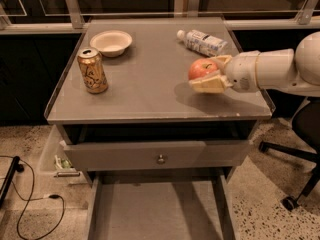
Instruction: Place apple into middle drawer
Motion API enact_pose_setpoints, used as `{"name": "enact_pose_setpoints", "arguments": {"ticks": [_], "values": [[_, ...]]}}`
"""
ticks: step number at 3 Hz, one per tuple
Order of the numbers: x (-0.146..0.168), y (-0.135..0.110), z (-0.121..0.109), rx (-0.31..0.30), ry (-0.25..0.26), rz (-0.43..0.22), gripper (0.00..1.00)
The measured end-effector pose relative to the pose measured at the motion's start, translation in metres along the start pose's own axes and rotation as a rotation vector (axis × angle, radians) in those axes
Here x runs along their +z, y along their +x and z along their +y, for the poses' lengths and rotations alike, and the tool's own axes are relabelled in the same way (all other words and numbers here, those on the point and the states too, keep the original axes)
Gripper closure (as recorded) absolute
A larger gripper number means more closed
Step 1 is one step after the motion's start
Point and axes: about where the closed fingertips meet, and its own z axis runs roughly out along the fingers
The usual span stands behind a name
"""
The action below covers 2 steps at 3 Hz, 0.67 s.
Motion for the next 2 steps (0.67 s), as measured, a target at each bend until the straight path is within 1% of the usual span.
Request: {"name": "enact_pose_setpoints", "arguments": {"ticks": [1,2], "values": [[-0.0007,-0.0005,-0.0011,0.002,0.002,0.000,1.00],[-0.0021,-0.0042,0.0077,-0.025,-0.016,-0.004,1.00]]}}
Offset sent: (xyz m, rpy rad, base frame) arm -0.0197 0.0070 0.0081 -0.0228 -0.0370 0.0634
